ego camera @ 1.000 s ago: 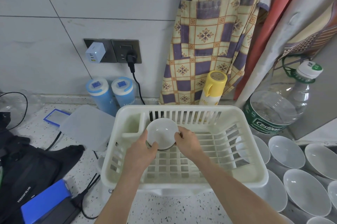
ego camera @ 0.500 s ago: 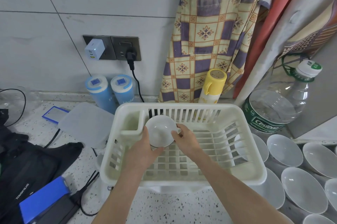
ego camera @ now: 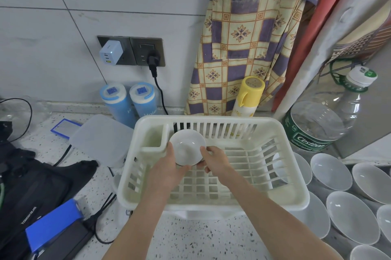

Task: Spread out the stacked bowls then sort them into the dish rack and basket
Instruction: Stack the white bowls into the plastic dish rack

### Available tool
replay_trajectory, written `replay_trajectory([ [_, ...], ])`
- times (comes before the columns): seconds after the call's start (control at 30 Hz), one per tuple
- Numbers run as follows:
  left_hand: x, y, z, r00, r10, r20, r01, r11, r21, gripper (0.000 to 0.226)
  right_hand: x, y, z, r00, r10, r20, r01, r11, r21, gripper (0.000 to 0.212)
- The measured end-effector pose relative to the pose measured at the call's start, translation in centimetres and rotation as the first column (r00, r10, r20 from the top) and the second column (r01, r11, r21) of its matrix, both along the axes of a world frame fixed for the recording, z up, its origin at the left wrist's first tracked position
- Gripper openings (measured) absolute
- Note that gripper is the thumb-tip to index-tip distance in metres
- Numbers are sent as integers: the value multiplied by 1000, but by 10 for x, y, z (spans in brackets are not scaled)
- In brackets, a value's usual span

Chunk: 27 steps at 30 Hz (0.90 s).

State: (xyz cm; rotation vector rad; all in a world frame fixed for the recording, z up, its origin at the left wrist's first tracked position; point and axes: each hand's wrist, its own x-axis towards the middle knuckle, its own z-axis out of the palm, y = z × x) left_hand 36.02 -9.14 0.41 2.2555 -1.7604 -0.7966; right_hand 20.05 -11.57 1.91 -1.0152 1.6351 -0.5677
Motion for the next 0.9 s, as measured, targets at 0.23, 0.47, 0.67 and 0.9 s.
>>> replay_trajectory([
  [0.23,-5,8,26,998,-41,-40,35,988,-147,85,-21,31,40,998,2,56,2,997,-74,43],
  [0.47,-35,70,62,864,-146,-482,-94,893,-440,44,-77,119,79,934,-205,294,300,897,-326,24],
  [0.67,-95,155,43,658,-257,-708,12,944,-331,32,-124,195,63,819,-447,359,552,785,-281,21],
  [0.9,-151,225,-2,693,-142,-707,187,982,-13,13,-181,265,33,770,-593,237,632,761,-148,20],
])
